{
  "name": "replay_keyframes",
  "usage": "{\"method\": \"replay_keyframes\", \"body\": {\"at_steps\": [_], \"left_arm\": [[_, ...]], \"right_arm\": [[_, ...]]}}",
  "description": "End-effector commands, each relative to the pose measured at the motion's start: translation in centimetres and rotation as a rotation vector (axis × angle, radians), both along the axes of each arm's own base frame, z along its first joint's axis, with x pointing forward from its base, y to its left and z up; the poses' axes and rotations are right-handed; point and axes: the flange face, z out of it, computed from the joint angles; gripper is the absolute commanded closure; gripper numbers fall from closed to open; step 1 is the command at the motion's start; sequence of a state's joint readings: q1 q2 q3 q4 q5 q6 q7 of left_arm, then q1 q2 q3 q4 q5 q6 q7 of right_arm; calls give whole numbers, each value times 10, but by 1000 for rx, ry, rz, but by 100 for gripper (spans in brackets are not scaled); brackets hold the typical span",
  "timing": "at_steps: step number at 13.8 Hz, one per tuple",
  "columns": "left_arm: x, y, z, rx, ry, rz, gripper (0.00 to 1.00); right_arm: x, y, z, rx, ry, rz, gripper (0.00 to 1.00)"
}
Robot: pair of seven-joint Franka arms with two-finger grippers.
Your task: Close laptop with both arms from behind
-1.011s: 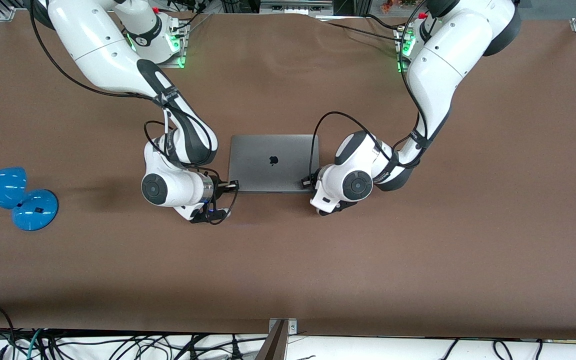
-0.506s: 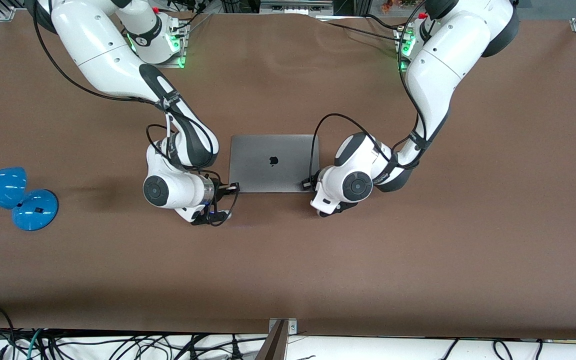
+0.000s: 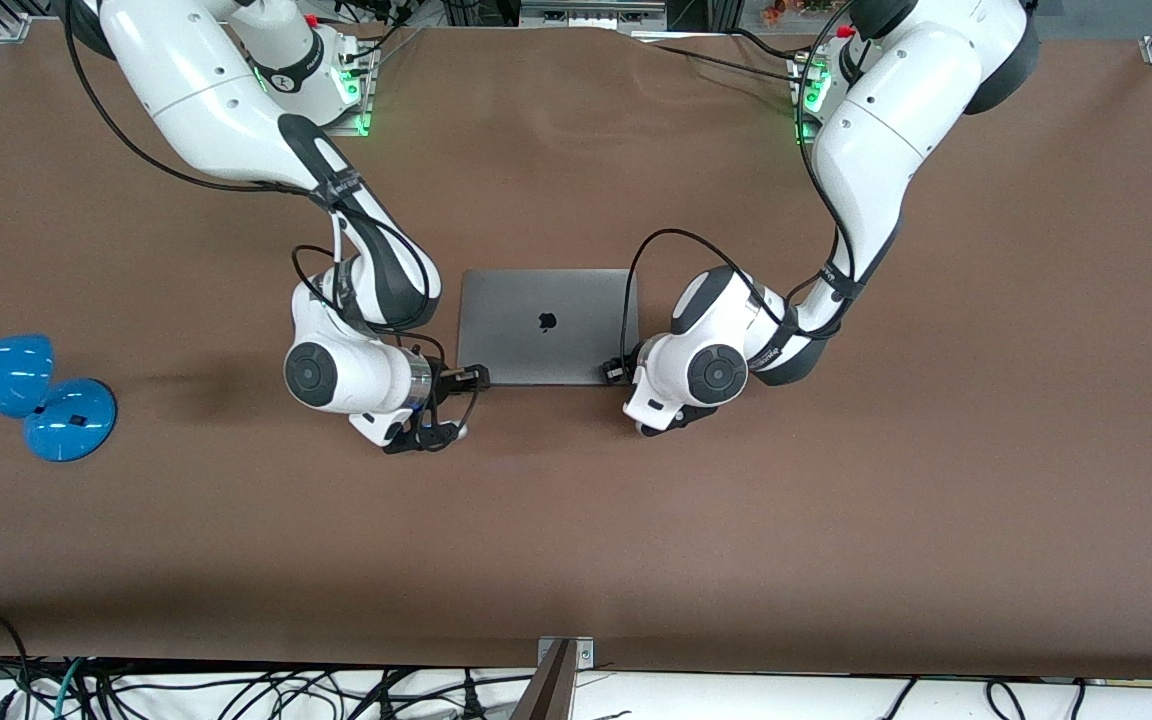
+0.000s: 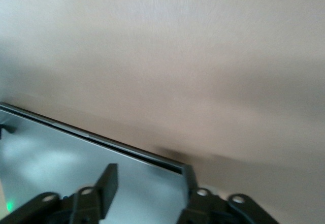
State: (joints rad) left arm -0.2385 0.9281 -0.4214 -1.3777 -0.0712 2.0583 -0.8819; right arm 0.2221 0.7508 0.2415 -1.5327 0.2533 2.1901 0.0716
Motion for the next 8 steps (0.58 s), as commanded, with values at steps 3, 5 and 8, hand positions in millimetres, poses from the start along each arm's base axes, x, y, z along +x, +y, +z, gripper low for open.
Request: {"method": "replay_keyframes", "body": {"at_steps": [3, 5, 8], "left_arm": [[7, -3, 6, 10, -36, -19, 0], [11, 1, 15, 8, -50, -16, 0], [11, 3, 52, 22, -65, -32, 0]], "right_arm": [[-21, -40, 116, -80, 28, 32, 0], [-27, -78, 171, -109, 56, 13, 0], [-32, -142, 235, -233, 6, -6, 1]]}}
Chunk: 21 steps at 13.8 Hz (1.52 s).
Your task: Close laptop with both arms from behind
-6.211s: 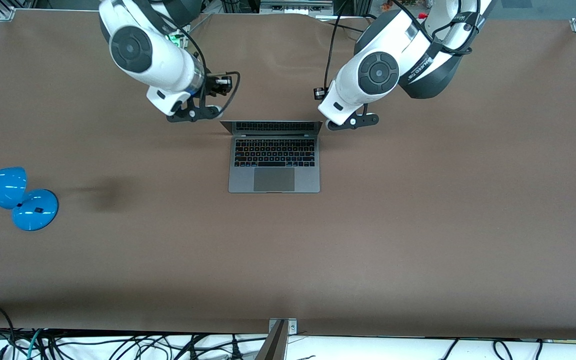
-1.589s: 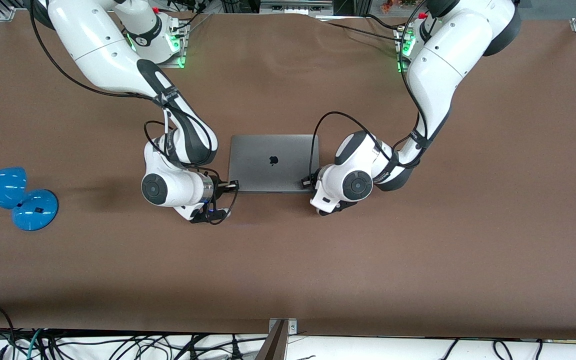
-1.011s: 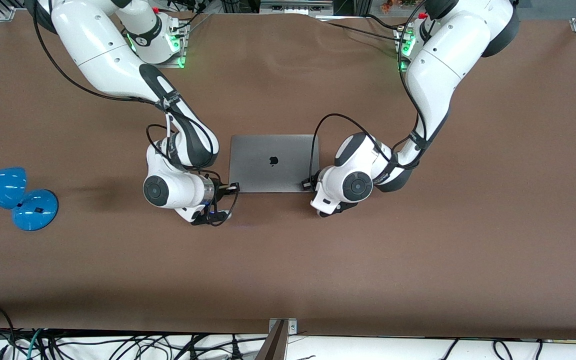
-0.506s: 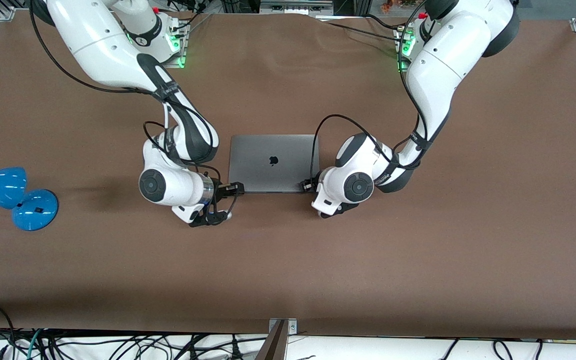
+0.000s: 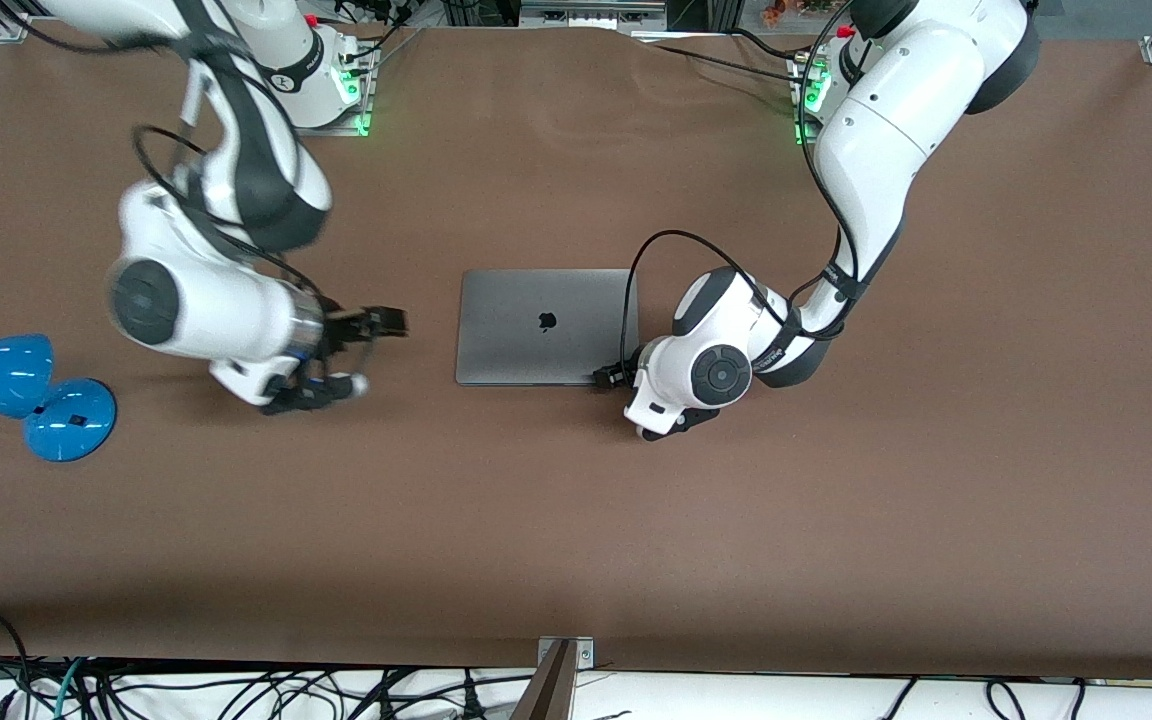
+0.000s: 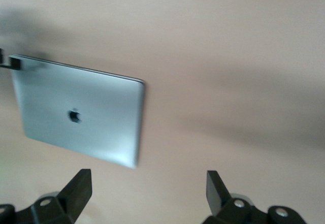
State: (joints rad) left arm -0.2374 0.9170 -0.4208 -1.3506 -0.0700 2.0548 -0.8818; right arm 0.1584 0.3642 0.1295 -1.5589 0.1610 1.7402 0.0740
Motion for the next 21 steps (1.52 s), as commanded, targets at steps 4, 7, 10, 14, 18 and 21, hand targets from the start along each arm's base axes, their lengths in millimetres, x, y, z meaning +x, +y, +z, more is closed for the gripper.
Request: {"method": "replay_keyframes", "body": {"at_steps": [4, 7, 10, 14, 18, 21], "left_arm": [[-3, 30, 124, 81, -46, -154, 0], [-15, 58, 188, 134, -94, -198, 0], [-30, 104, 252, 147, -149, -262, 0], [-54, 129, 314, 184, -227, -270, 0], [-70, 162, 365, 202, -264, -306, 0], [-84, 196, 390, 211, -291, -357, 0]], "right_arm": [[-22, -94, 92, -161, -133, -67, 0], [-35, -115, 117, -170, -144, -95, 0], [-52, -140, 137, -179, -168, -140, 0], [-57, -162, 147, -178, -186, -144, 0], [-57, -170, 144, -180, -185, -159, 0], [-63, -170, 151, -181, -189, -159, 0]]}}
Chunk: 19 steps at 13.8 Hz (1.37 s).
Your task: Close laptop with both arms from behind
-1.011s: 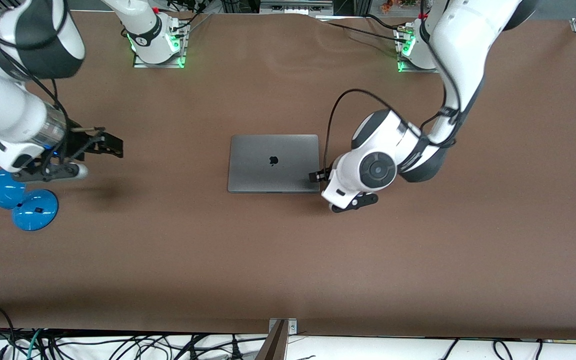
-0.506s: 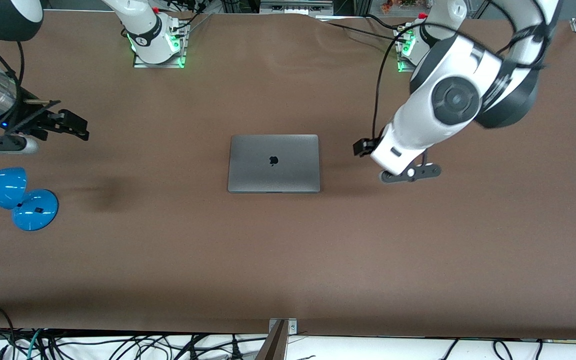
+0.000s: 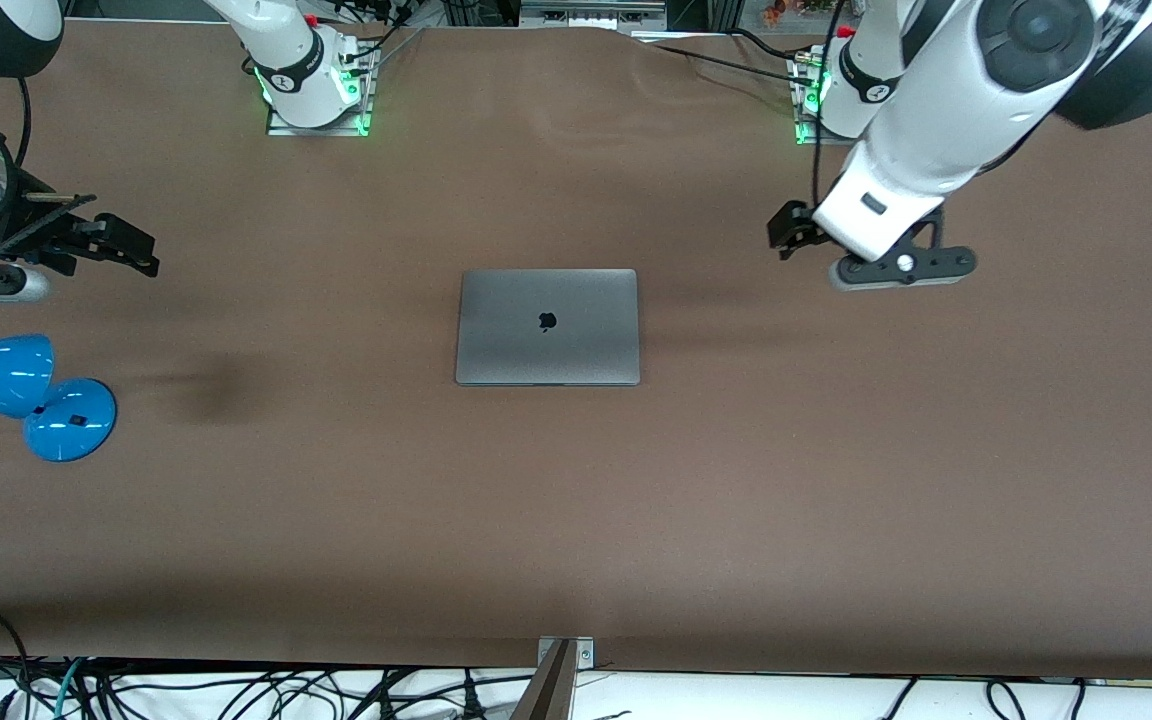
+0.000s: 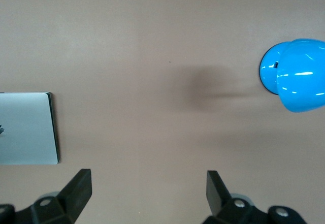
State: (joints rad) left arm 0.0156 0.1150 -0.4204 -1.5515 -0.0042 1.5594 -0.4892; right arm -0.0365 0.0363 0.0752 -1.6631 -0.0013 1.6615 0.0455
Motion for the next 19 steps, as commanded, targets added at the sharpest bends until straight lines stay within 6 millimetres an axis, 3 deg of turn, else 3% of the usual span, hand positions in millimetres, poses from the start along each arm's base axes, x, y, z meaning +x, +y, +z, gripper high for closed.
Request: {"method": "replay_keyframes", "body": {"at_steps": [1, 7, 11, 13, 17, 19], "left_arm": [[-24, 30, 17, 37, -31, -54, 0], [-54, 48, 36, 56, -70, -66, 0], [-63, 80, 43, 49, -81, -109, 0], [-65, 92, 43, 43, -78, -111, 0], [-68, 102, 23, -23, -108, -128, 0], [-64, 95, 23, -31, -115, -146, 0]], "right_arm": [[-15, -4, 11, -12, -14, 10, 0], [-22, -3, 12, -14, -7, 5, 0], [-22, -2, 10, -14, -3, 2, 0], [-22, -3, 10, -16, -3, 2, 0], [-21, -3, 10, -16, -1, 1, 0], [-21, -2, 10, -17, -1, 2, 0]]}}
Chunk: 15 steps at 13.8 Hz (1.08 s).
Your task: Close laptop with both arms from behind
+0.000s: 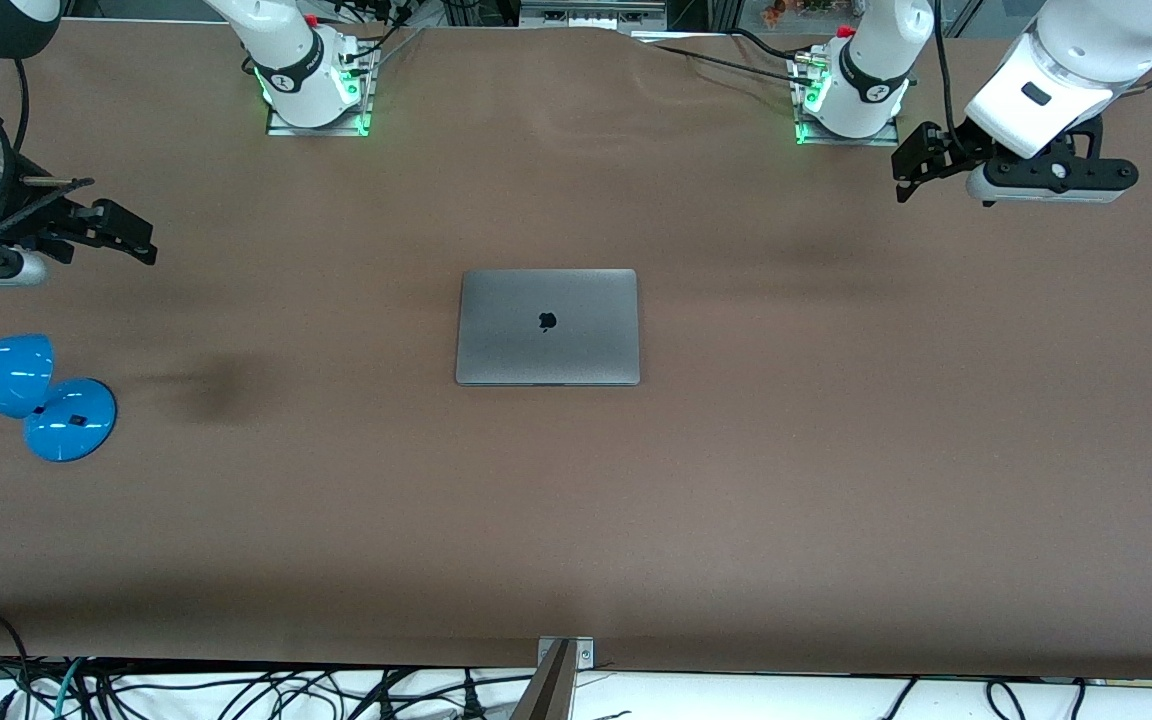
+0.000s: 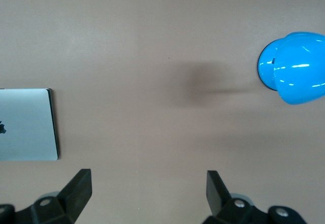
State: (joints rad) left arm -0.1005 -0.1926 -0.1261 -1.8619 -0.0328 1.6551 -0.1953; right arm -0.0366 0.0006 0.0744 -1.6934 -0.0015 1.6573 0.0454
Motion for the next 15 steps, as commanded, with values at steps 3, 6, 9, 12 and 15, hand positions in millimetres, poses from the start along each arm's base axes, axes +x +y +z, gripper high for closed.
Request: {"method": "replay_keyframes", "body": {"at_steps": [3, 6, 9, 12, 15], "left_arm": [[11, -14, -4, 27, -14, -65, 0], [36, -8, 0, 69, 14, -57, 0], [52, -4, 5, 67, 42, -89, 0], [53, 2, 5, 67, 43, -82, 0], [53, 14, 2, 65, 50, -66, 0]], "right_arm": [[-11, 0, 5, -16, 0, 6, 0], [-12, 0, 4, -17, 12, 4, 0], [-15, 0, 2, -18, 41, 4, 0], [-17, 0, 2, -20, 56, -11, 0], [-17, -2, 3, -21, 55, -17, 0]]}}
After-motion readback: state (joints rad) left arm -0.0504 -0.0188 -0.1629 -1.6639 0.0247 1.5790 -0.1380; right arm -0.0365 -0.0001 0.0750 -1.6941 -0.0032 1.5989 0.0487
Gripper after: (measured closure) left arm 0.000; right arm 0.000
